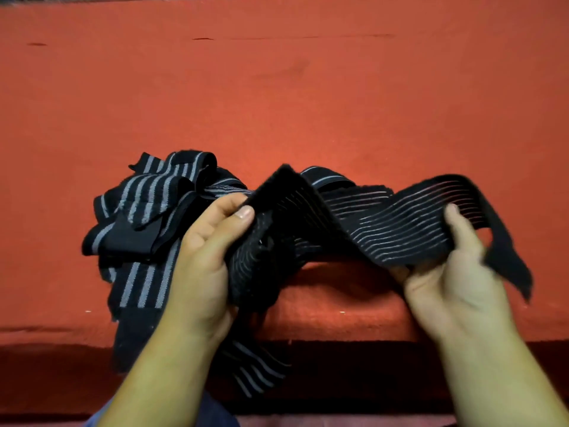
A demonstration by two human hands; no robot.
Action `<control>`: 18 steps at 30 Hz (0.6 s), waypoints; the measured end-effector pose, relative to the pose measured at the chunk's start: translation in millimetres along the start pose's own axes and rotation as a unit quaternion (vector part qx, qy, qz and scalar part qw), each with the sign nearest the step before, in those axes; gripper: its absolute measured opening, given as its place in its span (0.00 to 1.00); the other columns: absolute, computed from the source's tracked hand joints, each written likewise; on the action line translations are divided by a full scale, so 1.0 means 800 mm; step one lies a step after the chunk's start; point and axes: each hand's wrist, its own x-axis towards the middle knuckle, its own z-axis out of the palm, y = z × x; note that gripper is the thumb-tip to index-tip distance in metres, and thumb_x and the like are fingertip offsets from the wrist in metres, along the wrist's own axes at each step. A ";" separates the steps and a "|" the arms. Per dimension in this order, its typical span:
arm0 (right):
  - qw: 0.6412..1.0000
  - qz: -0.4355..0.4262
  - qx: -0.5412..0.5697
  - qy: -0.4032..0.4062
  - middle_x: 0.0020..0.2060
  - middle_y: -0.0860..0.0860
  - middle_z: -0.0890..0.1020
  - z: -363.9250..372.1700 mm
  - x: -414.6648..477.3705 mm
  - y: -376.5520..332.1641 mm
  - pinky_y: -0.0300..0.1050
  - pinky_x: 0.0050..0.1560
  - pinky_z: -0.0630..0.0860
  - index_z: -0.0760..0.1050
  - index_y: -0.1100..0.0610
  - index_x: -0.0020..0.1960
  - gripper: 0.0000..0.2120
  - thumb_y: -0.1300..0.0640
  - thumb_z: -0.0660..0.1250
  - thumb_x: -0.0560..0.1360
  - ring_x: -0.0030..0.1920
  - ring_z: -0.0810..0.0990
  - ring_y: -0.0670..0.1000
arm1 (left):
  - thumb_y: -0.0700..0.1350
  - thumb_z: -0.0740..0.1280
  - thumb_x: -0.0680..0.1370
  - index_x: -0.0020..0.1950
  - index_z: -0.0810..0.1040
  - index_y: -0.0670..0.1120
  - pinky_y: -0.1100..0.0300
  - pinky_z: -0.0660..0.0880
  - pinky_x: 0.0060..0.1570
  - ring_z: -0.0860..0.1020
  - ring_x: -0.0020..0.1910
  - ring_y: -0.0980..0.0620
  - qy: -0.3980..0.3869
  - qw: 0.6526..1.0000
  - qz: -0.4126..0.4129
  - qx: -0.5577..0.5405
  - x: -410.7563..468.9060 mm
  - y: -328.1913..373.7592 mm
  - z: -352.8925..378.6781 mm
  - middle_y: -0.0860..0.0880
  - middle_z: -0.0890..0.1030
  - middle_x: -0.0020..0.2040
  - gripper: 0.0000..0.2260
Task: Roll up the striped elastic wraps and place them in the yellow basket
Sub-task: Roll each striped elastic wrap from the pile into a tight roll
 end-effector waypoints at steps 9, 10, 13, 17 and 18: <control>0.924 -0.126 -0.360 0.021 0.53 0.49 0.87 -0.009 -0.006 0.014 0.67 0.58 0.81 0.79 0.45 0.58 0.23 0.35 0.69 0.67 0.51 0.87 0.54 | 0.39 0.66 0.81 0.57 0.83 0.41 0.61 0.82 0.44 0.85 0.45 0.51 0.099 0.994 -0.021 0.044 0.004 -0.003 0.005 0.45 0.87 0.47 0.08; 0.918 -0.137 -0.368 0.048 0.51 0.49 0.85 -0.010 -0.005 0.014 0.63 0.51 0.82 0.75 0.43 0.56 0.24 0.32 0.67 0.65 0.43 0.88 0.53 | 0.39 0.67 0.81 0.54 0.84 0.43 0.61 0.81 0.44 0.85 0.44 0.51 0.110 0.992 -0.017 0.054 0.005 -0.004 0.005 0.45 0.87 0.46 0.07; 0.907 -0.225 -0.331 0.134 0.49 0.59 0.80 -0.009 -0.007 0.000 0.61 0.39 0.77 0.66 0.39 0.52 0.19 0.36 0.64 0.65 0.31 0.82 0.58 | 0.40 0.67 0.81 0.52 0.85 0.44 0.61 0.81 0.43 0.85 0.44 0.51 0.126 0.990 -0.016 0.060 0.004 -0.004 0.005 0.45 0.88 0.46 0.06; 0.853 -0.417 -0.309 0.063 0.55 0.55 0.76 -0.002 -0.032 -0.008 0.57 0.52 0.78 0.70 0.46 0.61 0.16 0.53 0.66 0.74 0.51 0.79 0.51 | 0.40 0.70 0.79 0.46 0.87 0.50 0.59 0.80 0.42 0.84 0.40 0.52 0.096 0.991 -0.008 0.090 0.002 -0.002 0.007 0.46 0.87 0.43 0.08; 0.840 -0.438 -0.321 -0.009 0.58 0.56 0.77 0.002 -0.040 -0.004 0.50 0.53 0.77 0.71 0.50 0.62 0.16 0.56 0.67 0.76 0.55 0.79 0.47 | 0.41 0.72 0.77 0.43 0.87 0.51 0.60 0.80 0.40 0.84 0.39 0.53 0.080 0.991 -0.006 0.109 0.001 -0.002 0.008 0.47 0.86 0.41 0.07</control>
